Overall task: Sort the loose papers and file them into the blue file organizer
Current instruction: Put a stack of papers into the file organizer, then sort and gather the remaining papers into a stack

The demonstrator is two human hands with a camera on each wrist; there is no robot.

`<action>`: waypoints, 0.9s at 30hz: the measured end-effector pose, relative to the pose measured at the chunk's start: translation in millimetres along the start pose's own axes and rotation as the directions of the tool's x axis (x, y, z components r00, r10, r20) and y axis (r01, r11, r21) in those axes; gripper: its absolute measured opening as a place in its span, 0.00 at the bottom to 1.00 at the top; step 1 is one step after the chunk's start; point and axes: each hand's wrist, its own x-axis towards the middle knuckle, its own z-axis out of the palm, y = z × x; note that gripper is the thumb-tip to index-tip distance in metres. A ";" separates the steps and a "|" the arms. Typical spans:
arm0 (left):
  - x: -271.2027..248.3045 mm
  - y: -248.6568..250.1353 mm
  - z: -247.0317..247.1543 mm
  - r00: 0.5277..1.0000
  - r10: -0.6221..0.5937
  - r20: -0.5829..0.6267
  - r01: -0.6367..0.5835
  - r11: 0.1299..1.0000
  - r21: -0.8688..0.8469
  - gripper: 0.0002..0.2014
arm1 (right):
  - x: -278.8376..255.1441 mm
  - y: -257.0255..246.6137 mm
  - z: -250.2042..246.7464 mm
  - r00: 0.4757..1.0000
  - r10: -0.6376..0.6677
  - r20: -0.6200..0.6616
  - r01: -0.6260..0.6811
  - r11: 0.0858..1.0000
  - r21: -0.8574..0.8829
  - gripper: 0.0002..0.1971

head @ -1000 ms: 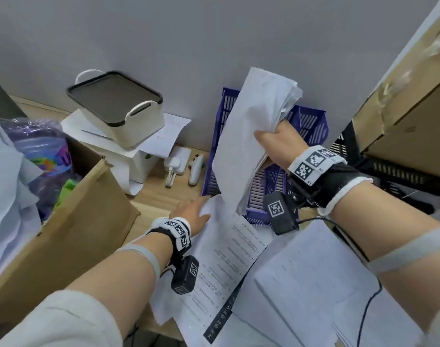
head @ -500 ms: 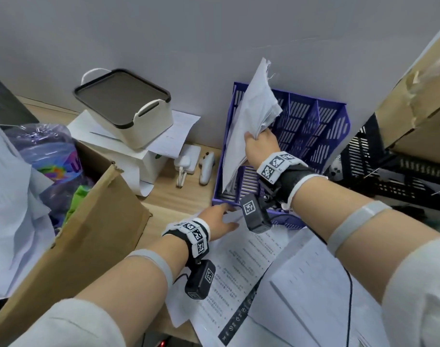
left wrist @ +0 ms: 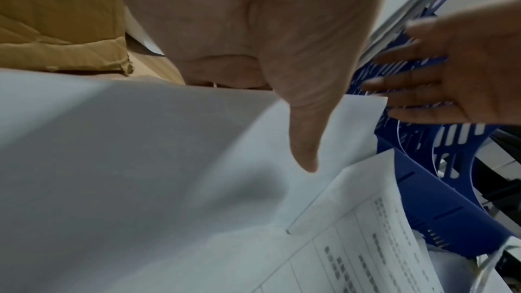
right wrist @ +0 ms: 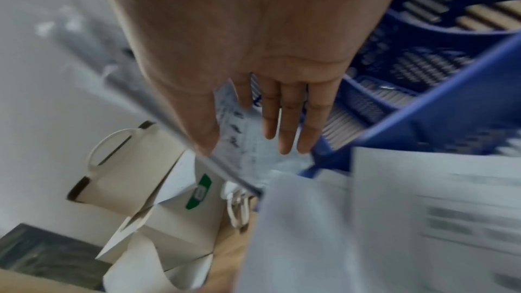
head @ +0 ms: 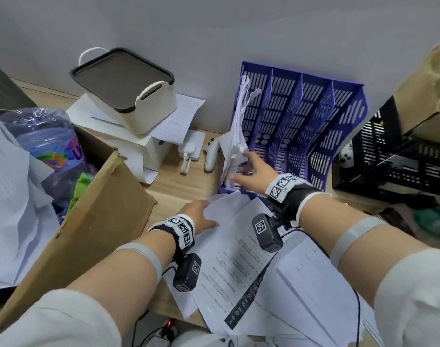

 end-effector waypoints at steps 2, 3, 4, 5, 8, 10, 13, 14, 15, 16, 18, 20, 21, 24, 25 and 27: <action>-1.0 1.5 4.6 1.000 -0.011 0.016 0.011 0.999 0.038 0.39 | -18.1 23.5 -2.4 0.998 0.050 -0.047 -0.052 0.997 -0.056 0.23; -2.1 3.3 6.7 1.000 -0.012 0.017 0.011 0.998 0.056 0.41 | -28.3 38.8 -2.6 0.994 0.073 -0.077 -0.081 0.991 -0.106 0.16; -3.0 4.6 8.7 1.000 -0.012 0.013 0.011 0.998 0.069 0.41 | -41.0 52.4 -2.6 0.991 0.085 -0.106 -0.100 0.984 -0.149 0.11; -3.9 5.9 9.9 1.000 -0.010 0.002 0.010 0.996 0.083 0.38 | -52.1 66.2 -1.3 0.987 0.096 -0.132 -0.118 0.979 -0.167 0.08; -11.1 11.8 11.8 0.999 -0.017 -0.034 0.021 0.993 0.120 0.27 | -80.7 107.3 5.8 0.971 0.158 -0.178 -0.187 0.969 -0.159 0.09; -17.0 14.6 13.9 0.998 -0.036 -0.053 0.042 0.993 0.112 0.25 | -94.1 129.3 11.1 0.969 0.205 -0.138 -0.230 0.952 -0.202 0.18; -28.7 19.9 22.2 0.976 -0.068 -0.206 0.081 0.995 0.053 0.24 | -115.6 151.1 13.6 0.969 0.215 -0.125 -0.237 0.948 -0.213 0.27; -34.2 23.5 26.1 0.946 -0.080 -0.314 0.106 0.992 0.068 0.22 | -123.1 155.7 11.8 0.971 0.177 -0.158 -0.208 0.955 -0.211 0.27; -39.9 29.0 30.0 0.902 -0.085 -0.422 0.139 0.986 0.097 0.21 | -130.2 160.1 8.8 0.970 0.118 -0.213 -0.164 0.962 -0.217 0.25; -45.2 35.0 34.2 0.857 -0.075 -0.510 0.159 0.979 0.124 0.21 | -136.8 164.6 4.4 0.958 0.054 -0.282 -0.124 0.964 -0.237 0.24; -53.8 49.6 44.5 0.820 -0.020 -0.572 0.116 0.984 0.132 0.20 | -149.3 172.8 -7.3 0.900 -0.033 -0.434 -0.105 0.951 -0.290 0.24; -57.5 67.5 60.9 0.894 0.030 -0.448 -0.024 1.000 0.021 0.16 | -161.6 184.4 -22.3 0.827 -0.019 -0.561 -0.172 0.943 -0.285 0.26; -59.4 79.3 71.0 0.946 0.042 -0.321 -0.068 0.995 -0.067 0.14 | -168.3 192.1 -30.8 0.804 0.029 -0.595 -0.214 0.946 -0.244 0.28; -64.0 115.8 108.5 0.997 0.080 -0.006 -0.080 0.979 -0.190 0.16 | -193.1 226.0 -53.3 0.797 0.235 -0.556 -0.354 0.928 -0.117 0.32; -64.7 127.9 121.3 0.997 0.067 0.043 -0.058 0.982 -0.181 0.20 | -203.1 238.3 -59.5 0.790 0.323 -0.521 -0.432 0.896 -0.099 0.32; -64.9 147.3 143.8 0.994 0.026 0.104 -0.013 0.993 -0.121 0.31 | -225.1 260.1 -68.7 0.715 0.533 -0.452 -0.610 0.792 -0.031 0.32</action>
